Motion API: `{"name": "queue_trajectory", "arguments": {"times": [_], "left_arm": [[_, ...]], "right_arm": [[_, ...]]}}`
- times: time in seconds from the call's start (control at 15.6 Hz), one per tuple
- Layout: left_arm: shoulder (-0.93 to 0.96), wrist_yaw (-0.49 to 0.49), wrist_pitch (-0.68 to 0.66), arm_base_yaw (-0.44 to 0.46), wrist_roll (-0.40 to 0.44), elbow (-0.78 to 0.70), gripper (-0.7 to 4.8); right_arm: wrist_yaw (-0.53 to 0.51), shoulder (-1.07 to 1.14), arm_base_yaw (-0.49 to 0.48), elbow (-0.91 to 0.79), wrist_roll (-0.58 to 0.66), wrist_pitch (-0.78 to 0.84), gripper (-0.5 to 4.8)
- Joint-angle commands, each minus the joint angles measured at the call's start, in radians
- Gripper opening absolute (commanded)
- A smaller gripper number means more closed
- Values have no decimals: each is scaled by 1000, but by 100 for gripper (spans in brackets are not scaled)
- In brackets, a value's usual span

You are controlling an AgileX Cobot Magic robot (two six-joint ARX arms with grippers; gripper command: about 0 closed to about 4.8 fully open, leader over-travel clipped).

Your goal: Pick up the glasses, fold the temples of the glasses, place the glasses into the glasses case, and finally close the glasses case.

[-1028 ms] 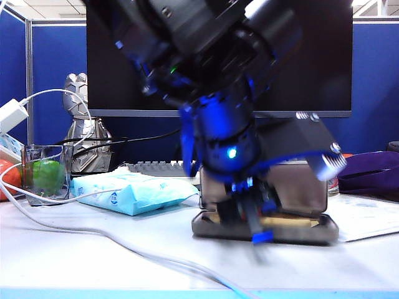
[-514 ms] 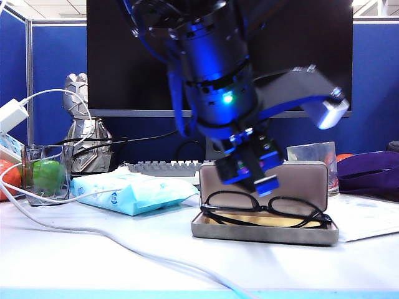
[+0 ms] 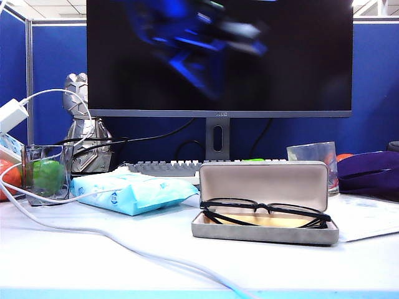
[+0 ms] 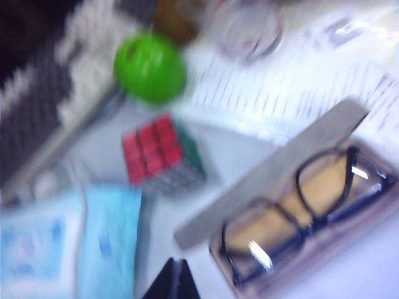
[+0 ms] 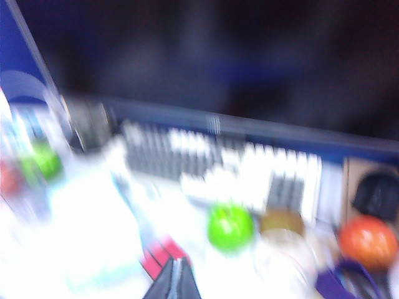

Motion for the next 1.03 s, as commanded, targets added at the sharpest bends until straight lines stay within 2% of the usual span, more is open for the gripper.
{"name": "queue_trajectory", "arguments": {"times": [0.06,0.26,0.45,0.64,0.77,1.03], "left_arm": [[-49,190,-123,67,-134,2,-6],[-44,488,-213,176,-200,2,-7],[-14,672,-239,249,-192,1,-7],[66,818,-264,258,-174,1,-7],[113,872,-263,256,-175,1,-7],[195,880,-213,256,-182,1,-6]], "right_arm": [[-9,92,-16,3,-84,-36,-5],[-149,220,-87,3,-88,-66,-5],[-338,371,-150,3,-88,-69,-5],[-386,504,-150,3,-114,-64,-5],[-392,547,-150,3,-127,-64,-5],[-489,637,-149,3,-132,-43,-5]]}}
